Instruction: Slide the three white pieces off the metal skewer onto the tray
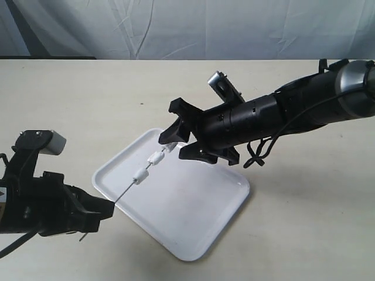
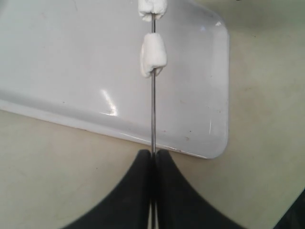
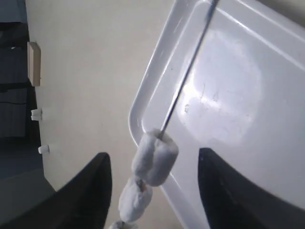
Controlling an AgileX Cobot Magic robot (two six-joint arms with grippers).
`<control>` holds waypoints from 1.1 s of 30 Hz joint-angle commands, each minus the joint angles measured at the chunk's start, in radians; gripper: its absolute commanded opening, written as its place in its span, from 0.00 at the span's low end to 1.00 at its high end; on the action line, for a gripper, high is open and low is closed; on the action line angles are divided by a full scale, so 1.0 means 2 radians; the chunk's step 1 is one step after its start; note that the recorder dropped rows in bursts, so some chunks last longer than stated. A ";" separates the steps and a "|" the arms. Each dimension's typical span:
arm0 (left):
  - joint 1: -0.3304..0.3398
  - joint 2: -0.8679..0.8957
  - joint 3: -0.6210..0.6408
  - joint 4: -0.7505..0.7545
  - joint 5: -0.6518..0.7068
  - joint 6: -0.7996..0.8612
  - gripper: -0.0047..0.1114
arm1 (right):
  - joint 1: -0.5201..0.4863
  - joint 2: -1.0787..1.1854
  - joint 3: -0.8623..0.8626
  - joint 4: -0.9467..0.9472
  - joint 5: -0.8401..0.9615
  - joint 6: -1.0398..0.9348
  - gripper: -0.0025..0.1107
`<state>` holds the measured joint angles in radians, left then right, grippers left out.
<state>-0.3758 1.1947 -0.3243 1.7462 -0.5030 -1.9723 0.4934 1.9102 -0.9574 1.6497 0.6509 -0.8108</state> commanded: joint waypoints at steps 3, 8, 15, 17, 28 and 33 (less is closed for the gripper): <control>-0.003 -0.004 0.003 -0.001 -0.006 -0.003 0.04 | -0.001 0.000 -0.002 0.038 0.008 -0.037 0.31; -0.003 -0.004 0.003 -0.001 -0.005 -0.003 0.04 | -0.001 0.000 -0.002 0.038 0.008 -0.037 0.31; -0.003 -0.004 0.003 -0.001 -0.005 -0.003 0.04 | -0.001 0.000 -0.002 0.039 0.008 -0.037 0.31; -0.003 -0.004 0.003 -0.001 -0.006 -0.003 0.04 | -0.001 0.000 -0.002 0.039 0.008 -0.037 0.31; -0.003 -0.004 0.002 -0.004 -0.011 0.011 0.04 | -0.001 0.000 -0.002 0.030 0.010 -0.037 0.31; -0.003 -0.004 0.002 -0.004 -0.002 0.011 0.04 | -0.001 0.000 -0.002 0.029 0.021 -0.037 0.30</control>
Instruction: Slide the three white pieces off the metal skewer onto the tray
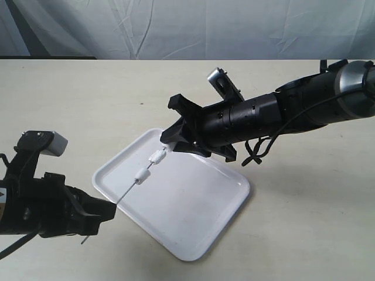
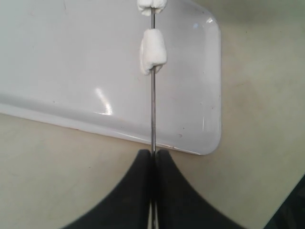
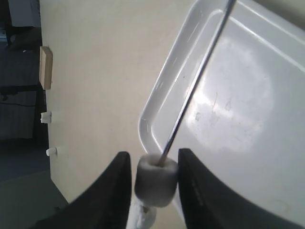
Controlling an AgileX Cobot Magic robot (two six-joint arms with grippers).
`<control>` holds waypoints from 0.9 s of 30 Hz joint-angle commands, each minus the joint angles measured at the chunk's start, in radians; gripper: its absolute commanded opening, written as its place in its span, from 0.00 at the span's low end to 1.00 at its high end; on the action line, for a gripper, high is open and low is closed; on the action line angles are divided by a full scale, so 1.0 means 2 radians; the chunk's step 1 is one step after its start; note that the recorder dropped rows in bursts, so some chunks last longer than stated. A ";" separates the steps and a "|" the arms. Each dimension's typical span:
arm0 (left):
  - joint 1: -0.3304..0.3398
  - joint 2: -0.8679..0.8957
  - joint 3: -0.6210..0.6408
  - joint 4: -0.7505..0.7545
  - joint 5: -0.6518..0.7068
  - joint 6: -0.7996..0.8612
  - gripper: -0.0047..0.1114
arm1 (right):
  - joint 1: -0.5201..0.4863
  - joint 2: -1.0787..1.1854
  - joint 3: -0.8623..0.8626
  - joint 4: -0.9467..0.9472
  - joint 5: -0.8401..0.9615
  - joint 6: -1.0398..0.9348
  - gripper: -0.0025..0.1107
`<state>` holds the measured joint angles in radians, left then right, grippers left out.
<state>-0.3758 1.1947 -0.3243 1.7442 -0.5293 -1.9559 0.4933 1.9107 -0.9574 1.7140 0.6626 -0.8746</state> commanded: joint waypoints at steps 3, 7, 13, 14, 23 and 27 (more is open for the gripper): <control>-0.003 -0.004 0.002 -0.003 0.011 0.003 0.04 | -0.001 0.000 -0.002 -0.003 0.019 -0.005 0.21; -0.003 -0.004 0.002 -0.003 0.007 0.003 0.04 | -0.001 0.000 -0.002 -0.003 0.020 -0.005 0.07; -0.003 -0.004 0.002 -0.002 0.002 0.003 0.04 | -0.001 0.000 -0.002 -0.002 0.020 -0.005 0.06; -0.003 -0.004 0.002 -0.001 0.002 0.003 0.04 | -0.001 0.000 -0.002 -0.001 0.020 -0.005 0.06; -0.003 -0.004 0.015 0.000 -0.003 -0.011 0.04 | -0.002 0.000 -0.002 0.013 -0.017 -0.006 0.06; -0.003 -0.004 0.027 0.000 0.001 -0.011 0.04 | -0.002 0.000 -0.002 0.015 -0.029 -0.020 0.06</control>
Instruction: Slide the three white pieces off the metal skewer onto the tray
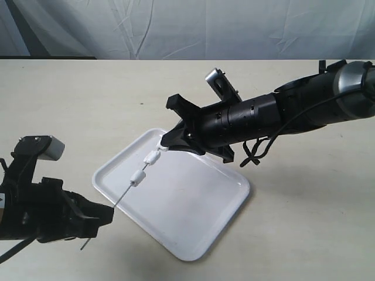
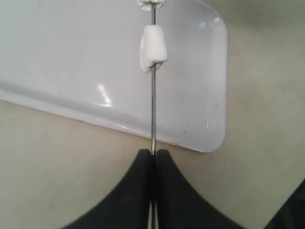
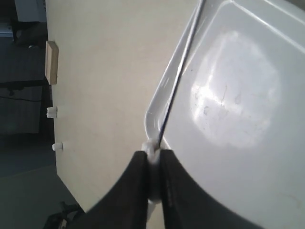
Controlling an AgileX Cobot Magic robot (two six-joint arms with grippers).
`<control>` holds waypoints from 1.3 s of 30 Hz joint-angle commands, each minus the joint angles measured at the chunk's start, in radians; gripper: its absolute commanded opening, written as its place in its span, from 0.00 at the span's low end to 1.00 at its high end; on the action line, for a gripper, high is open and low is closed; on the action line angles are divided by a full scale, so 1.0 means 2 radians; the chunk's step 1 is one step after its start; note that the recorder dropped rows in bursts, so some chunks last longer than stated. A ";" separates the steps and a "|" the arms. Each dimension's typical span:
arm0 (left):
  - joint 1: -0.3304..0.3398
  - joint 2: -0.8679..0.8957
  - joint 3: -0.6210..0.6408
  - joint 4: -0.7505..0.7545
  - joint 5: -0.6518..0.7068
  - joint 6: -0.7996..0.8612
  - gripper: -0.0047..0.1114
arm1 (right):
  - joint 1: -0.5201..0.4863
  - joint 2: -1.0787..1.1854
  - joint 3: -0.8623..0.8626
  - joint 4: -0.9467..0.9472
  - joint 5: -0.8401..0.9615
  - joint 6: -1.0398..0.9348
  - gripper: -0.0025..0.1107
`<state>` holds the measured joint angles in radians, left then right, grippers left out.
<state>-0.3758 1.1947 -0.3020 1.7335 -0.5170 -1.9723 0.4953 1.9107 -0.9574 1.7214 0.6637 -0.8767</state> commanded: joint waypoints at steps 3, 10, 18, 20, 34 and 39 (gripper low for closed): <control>-0.003 -0.004 0.025 0.005 -0.011 -0.003 0.04 | -0.003 0.000 -0.008 0.012 -0.037 -0.027 0.06; -0.003 -0.004 0.061 0.005 -0.016 -0.005 0.04 | -0.003 0.000 -0.035 0.012 -0.066 -0.027 0.06; -0.003 -0.004 0.070 -0.003 -0.017 -0.002 0.04 | -0.003 0.000 -0.060 0.012 -0.116 -0.028 0.06; -0.003 -0.004 0.070 -0.003 -0.016 -0.002 0.04 | -0.003 0.000 -0.064 0.012 -0.119 -0.029 0.06; -0.003 -0.004 0.041 -0.030 0.008 -0.002 0.04 | 0.032 0.024 -0.010 -0.116 -0.088 0.012 0.06; -0.003 -0.004 0.033 -0.032 0.009 -0.003 0.04 | 0.049 0.044 -0.008 -0.103 -0.069 0.010 0.24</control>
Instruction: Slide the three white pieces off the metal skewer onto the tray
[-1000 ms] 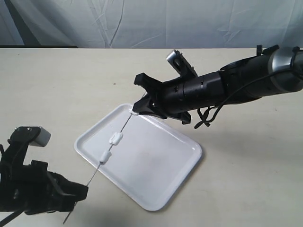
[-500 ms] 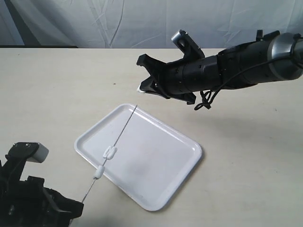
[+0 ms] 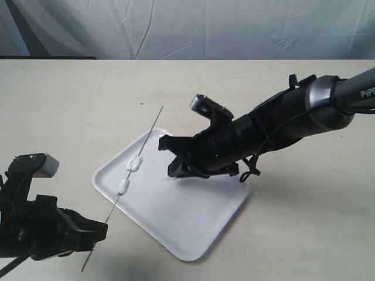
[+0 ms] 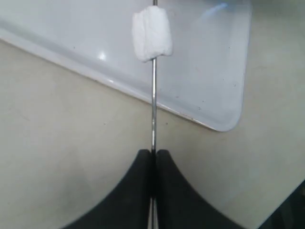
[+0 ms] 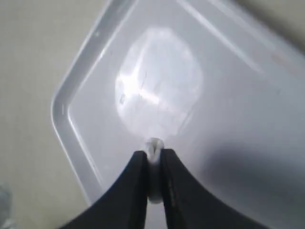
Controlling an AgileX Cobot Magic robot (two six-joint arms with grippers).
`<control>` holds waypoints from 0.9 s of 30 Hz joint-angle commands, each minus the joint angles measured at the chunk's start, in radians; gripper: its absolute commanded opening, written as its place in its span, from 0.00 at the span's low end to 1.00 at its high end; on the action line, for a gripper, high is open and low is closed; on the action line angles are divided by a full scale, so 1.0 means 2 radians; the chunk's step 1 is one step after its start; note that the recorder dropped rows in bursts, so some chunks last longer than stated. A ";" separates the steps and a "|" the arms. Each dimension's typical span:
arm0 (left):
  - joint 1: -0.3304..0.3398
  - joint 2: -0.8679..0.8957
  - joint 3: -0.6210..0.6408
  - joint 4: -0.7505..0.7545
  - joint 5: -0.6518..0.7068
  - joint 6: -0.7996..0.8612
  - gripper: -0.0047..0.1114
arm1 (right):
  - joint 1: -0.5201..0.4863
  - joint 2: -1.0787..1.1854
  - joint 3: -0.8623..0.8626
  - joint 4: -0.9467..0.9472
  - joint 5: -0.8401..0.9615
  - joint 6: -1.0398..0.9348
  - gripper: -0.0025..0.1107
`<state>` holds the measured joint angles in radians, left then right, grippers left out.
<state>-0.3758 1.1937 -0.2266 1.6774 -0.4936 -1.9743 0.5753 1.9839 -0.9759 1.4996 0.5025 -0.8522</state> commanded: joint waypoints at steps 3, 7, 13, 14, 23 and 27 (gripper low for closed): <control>-0.003 -0.003 -0.005 0.000 0.002 -0.004 0.04 | 0.009 0.003 0.001 0.015 0.020 -0.014 0.36; -0.003 -0.003 -0.006 -0.002 0.028 -0.004 0.04 | 0.009 -0.011 0.001 0.016 0.061 -0.056 0.38; -0.003 -0.003 -0.006 -0.010 0.003 -0.004 0.04 | 0.009 -0.015 0.001 0.085 0.124 -0.125 0.38; -0.003 -0.003 -0.006 -0.012 -0.001 -0.004 0.04 | 0.009 -0.015 0.001 0.091 0.127 -0.127 0.38; -0.003 -0.003 -0.008 -0.021 -0.045 -0.004 0.04 | 0.009 -0.015 0.001 0.118 0.156 -0.138 0.38; -0.003 -0.003 -0.012 -0.027 -0.049 -0.002 0.04 | 0.009 -0.015 0.001 0.120 0.156 -0.138 0.38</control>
<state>-0.3758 1.1937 -0.2413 1.6445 -0.5819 -1.9782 0.5919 1.9612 -0.9742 1.7285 0.8048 -1.1166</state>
